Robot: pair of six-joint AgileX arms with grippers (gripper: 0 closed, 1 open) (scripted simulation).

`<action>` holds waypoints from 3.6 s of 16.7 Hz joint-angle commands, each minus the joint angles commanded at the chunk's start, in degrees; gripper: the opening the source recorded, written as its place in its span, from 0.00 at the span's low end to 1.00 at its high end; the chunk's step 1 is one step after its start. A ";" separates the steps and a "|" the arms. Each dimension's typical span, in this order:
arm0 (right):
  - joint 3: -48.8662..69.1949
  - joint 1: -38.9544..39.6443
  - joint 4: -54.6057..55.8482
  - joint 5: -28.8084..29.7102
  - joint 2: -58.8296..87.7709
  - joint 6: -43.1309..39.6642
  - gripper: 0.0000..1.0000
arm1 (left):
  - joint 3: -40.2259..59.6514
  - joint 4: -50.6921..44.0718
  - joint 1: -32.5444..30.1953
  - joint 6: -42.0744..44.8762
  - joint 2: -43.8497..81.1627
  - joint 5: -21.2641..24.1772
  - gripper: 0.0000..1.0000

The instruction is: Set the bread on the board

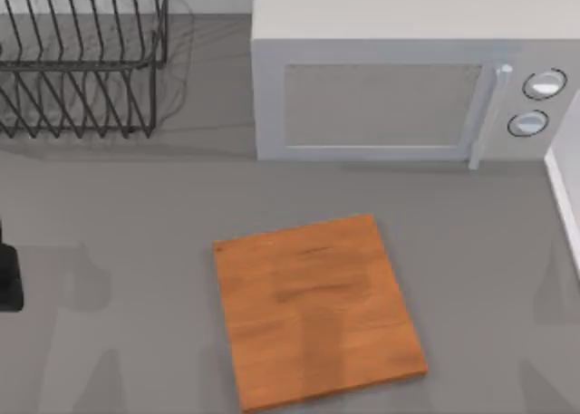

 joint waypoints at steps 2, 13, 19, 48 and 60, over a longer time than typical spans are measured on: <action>0.00 0.00 0.00 0.00 0.00 0.00 1.00 | 6.36 -4.92 0.96 3.28 9.40 0.08 1.00; 0.00 0.00 0.00 0.00 0.00 0.00 1.00 | 42.60 -32.92 6.57 22.49 61.14 0.02 1.00; 0.00 0.00 0.00 0.00 0.00 0.00 1.00 | 53.49 -43.47 8.69 28.68 79.31 0.01 1.00; 0.00 0.00 0.00 0.00 0.00 0.00 1.00 | 46.27 -29.11 8.87 29.76 88.91 0.04 0.40; 0.00 0.00 0.00 0.00 0.00 0.00 1.00 | 46.27 -29.11 8.87 29.76 88.91 0.04 0.00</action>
